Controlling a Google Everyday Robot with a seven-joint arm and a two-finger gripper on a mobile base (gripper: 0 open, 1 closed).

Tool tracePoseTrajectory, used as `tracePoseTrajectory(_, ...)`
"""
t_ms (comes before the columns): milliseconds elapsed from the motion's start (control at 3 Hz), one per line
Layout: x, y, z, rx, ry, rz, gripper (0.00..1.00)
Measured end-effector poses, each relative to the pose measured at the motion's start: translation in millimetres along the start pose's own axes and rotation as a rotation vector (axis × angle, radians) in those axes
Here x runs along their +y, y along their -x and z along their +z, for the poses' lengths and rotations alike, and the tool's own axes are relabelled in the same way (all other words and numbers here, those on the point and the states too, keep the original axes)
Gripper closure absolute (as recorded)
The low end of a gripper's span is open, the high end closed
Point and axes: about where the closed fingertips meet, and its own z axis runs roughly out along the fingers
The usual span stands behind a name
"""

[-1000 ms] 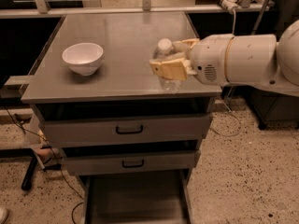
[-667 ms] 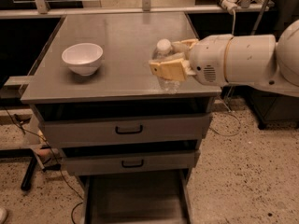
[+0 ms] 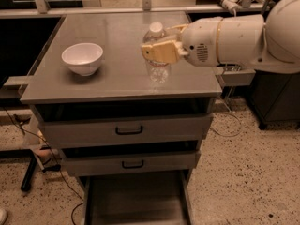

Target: Pick blue plastic bottle from bottom drawer and place on counter

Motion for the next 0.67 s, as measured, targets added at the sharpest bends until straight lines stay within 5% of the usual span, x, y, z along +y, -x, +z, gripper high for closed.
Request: tracePoseTrajectory(667,-22,2,30,0.085,0.104,0.018,1.0)
